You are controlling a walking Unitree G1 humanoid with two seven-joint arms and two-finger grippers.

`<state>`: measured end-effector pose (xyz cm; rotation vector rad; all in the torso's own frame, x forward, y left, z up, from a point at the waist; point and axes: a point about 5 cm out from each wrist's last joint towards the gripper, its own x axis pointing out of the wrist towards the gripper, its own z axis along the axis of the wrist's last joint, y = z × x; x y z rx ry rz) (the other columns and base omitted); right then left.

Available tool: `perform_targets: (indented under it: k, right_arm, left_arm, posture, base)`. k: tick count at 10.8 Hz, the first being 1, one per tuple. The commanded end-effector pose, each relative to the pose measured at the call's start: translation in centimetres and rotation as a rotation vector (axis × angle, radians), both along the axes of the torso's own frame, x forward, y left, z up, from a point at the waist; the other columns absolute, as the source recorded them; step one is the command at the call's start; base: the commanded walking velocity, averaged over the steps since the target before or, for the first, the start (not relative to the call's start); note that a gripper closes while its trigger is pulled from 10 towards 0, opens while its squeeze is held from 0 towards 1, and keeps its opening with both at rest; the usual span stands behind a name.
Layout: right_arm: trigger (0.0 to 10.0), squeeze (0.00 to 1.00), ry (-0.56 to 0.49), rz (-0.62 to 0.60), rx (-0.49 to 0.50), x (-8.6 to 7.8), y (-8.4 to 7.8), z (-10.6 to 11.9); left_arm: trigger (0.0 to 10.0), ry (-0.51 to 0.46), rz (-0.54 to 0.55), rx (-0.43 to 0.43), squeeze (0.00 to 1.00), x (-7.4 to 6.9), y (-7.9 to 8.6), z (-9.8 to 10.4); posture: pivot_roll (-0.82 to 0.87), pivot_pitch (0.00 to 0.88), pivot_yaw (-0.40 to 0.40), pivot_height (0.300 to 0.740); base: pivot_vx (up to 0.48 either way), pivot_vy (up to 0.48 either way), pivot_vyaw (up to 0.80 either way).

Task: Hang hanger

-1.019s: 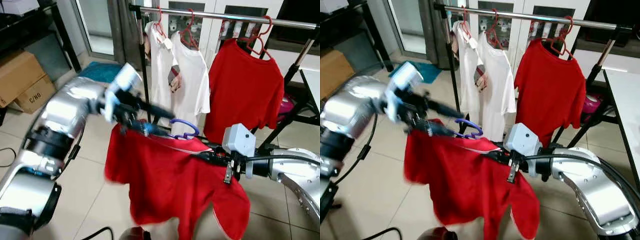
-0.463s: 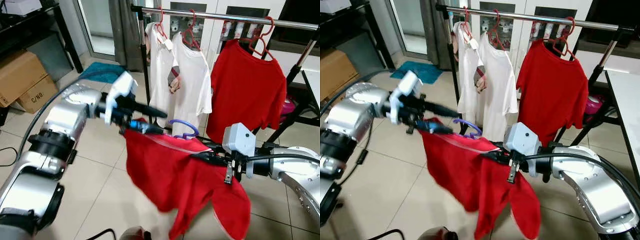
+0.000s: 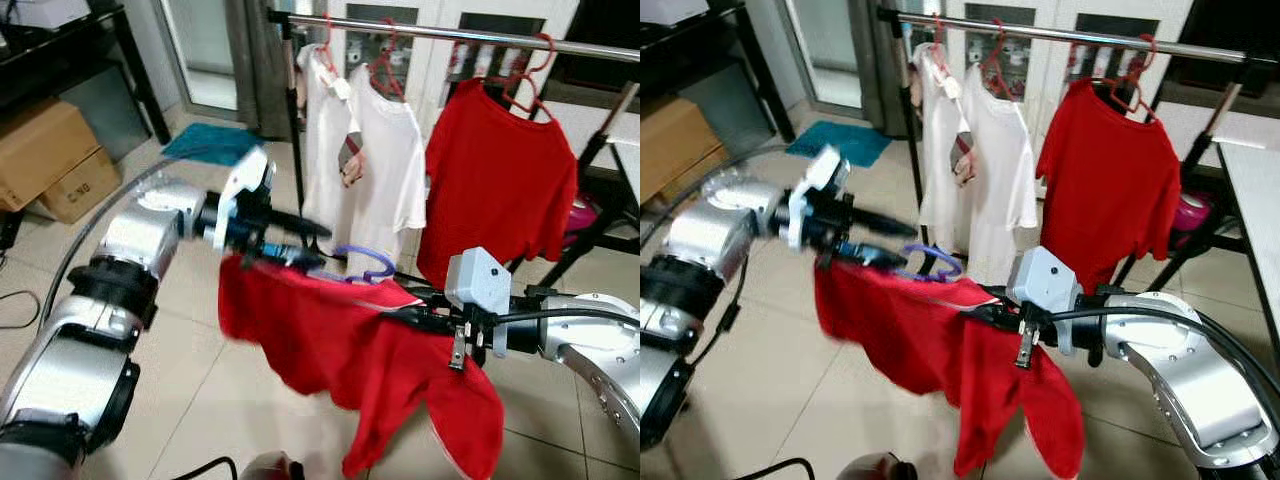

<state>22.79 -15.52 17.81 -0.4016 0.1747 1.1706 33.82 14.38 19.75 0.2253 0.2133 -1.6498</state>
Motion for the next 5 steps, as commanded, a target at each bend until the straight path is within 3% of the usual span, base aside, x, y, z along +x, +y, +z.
perform_targets:
  k: [1,5]
  right_arm:
    - [0.0,0.00,-0.053,0.020,0.014,-0.16,0.32,1.07]
    - [0.0,0.00,-0.045,0.004,0.002,0.01,0.04,0.72]
  left_arm:
    - [10.0,-0.001,-0.042,0.014,0.00,-0.29,-0.30,0.28]
    - [10.0,0.026,-0.052,-0.067,0.00,-0.33,-0.86,1.09]
  posture:
    - [0.07,0.007,0.075,0.740]
    - [0.07,0.006,0.072,0.740]
  base:
    - [0.000,0.000,0.00]
    - [0.000,0.000,0.00]
